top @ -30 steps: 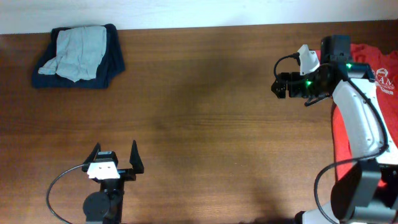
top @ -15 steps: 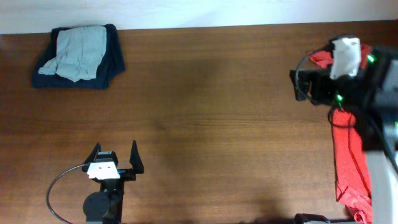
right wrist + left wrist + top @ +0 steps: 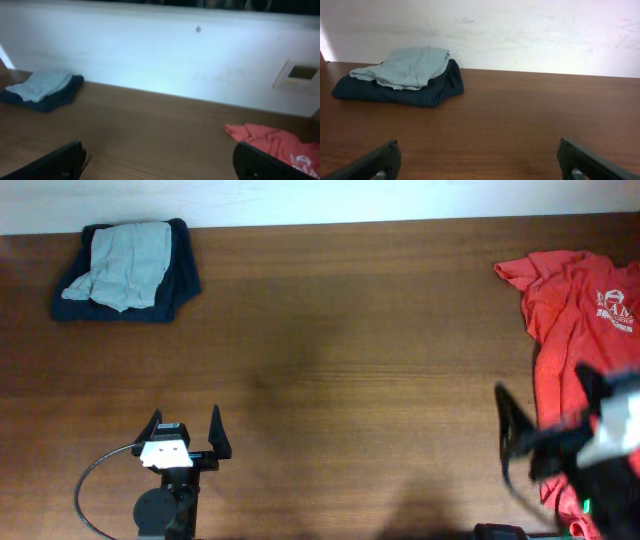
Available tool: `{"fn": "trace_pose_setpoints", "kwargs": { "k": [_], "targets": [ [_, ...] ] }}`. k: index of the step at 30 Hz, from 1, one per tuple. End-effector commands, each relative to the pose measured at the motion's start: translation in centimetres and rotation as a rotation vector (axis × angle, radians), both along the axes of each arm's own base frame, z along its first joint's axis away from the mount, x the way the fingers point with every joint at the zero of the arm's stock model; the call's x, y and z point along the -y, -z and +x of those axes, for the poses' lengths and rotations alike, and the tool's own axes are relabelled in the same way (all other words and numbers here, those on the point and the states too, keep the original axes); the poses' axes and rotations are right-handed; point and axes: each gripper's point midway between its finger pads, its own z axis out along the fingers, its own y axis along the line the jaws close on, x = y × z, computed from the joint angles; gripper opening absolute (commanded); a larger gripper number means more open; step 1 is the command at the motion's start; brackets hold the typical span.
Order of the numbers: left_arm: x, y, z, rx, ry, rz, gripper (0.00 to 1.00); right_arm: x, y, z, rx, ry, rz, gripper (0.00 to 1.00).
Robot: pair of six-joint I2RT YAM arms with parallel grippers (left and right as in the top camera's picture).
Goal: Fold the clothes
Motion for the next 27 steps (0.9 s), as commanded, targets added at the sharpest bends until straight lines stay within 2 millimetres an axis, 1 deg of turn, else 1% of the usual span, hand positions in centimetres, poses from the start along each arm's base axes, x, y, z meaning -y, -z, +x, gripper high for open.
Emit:
{"fn": "trace_pose_setpoints", "kwargs": {
  "k": [1,4,7,10,11,14,17,22,27],
  "targets": [
    [0.0,0.0,0.0,0.003,0.007,0.018,1.0,0.1,2.6,-1.6,-0.001,0.019,0.002,0.99],
    [0.0,0.0,0.0,0.003,0.007,0.018,0.99,0.0,5.1,-2.4,0.017,0.022,-0.001,0.99],
    [0.0,0.0,0.0,0.003,0.007,0.018,0.99,0.1,7.6,-2.2,0.053,0.021,-0.005,0.99],
    [0.0,0.0,0.0,0.003,0.007,0.018,0.99,0.0,10.2,-1.2,0.099,0.013,-0.006,0.99],
    [0.0,0.0,0.0,0.003,0.007,0.018,1.0,0.0,11.4,-0.5,0.128,0.003,-0.007,0.99],
    [0.0,0.0,0.0,0.003,0.007,0.018,0.99,-0.4,13.3,0.9,0.19,-0.028,-0.012,0.99],
    [0.0,0.0,0.0,0.003,0.007,0.018,0.99,-0.6,14.7,2.1,0.253,-0.052,-0.018,0.99],
    [0.0,0.0,0.0,0.003,0.007,0.018,0.99,-0.7,16.6,3.9,0.32,-0.06,-0.025,0.99],
    [0.0,0.0,0.0,0.003,0.007,0.018,0.99,-0.2,18.2,5.1,0.351,-0.022,-0.024,0.98]
  ]
}}
